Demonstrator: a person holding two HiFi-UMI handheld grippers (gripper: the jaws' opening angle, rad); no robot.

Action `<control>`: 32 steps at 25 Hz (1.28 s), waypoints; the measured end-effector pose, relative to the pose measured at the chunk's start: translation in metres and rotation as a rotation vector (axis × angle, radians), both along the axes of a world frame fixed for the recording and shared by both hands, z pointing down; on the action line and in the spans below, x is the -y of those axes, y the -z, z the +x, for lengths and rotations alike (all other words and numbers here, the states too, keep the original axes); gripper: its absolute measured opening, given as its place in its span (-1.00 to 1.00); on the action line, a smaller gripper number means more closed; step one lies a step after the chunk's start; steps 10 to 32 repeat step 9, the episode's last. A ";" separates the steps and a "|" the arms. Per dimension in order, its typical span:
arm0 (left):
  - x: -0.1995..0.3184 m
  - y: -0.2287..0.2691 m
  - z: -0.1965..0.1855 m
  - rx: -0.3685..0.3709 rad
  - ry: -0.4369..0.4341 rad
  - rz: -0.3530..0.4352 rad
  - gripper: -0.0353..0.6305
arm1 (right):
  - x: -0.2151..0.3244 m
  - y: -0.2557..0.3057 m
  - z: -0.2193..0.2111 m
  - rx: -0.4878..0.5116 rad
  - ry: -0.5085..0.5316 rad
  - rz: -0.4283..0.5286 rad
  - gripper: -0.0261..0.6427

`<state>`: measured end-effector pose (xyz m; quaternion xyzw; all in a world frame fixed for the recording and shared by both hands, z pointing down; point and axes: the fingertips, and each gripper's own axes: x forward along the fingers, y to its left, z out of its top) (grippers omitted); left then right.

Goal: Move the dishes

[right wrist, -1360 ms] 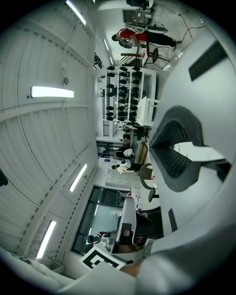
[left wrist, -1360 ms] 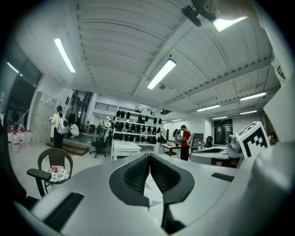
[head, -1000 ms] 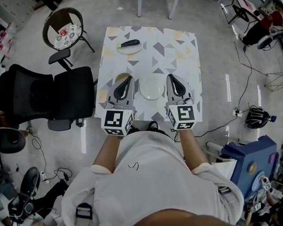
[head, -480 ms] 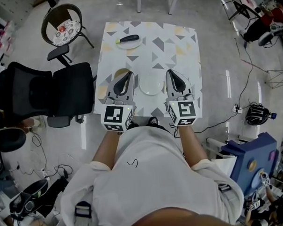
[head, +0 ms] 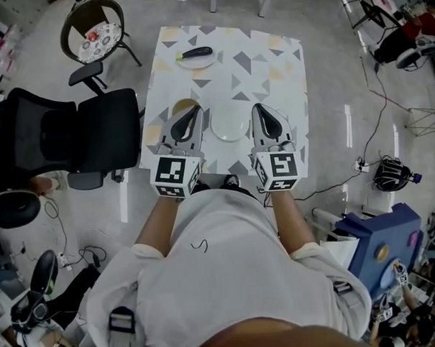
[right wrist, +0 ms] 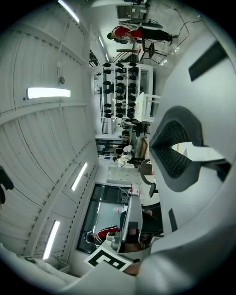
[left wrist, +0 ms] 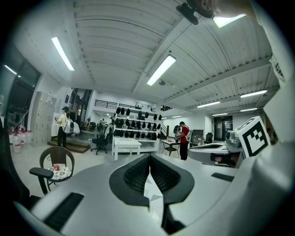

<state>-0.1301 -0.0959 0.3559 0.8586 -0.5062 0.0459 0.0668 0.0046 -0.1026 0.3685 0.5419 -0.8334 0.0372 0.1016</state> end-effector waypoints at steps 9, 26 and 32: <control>-0.003 -0.005 -0.004 -0.005 -0.001 -0.024 -0.83 | -0.007 -0.006 -0.006 0.028 0.021 -0.043 -0.93; -0.003 -0.005 -0.004 -0.005 -0.001 -0.024 -0.83 | -0.007 -0.006 -0.006 0.028 0.021 -0.043 -0.93; -0.003 -0.005 -0.004 -0.005 -0.001 -0.024 -0.83 | -0.007 -0.006 -0.006 0.028 0.021 -0.043 -0.93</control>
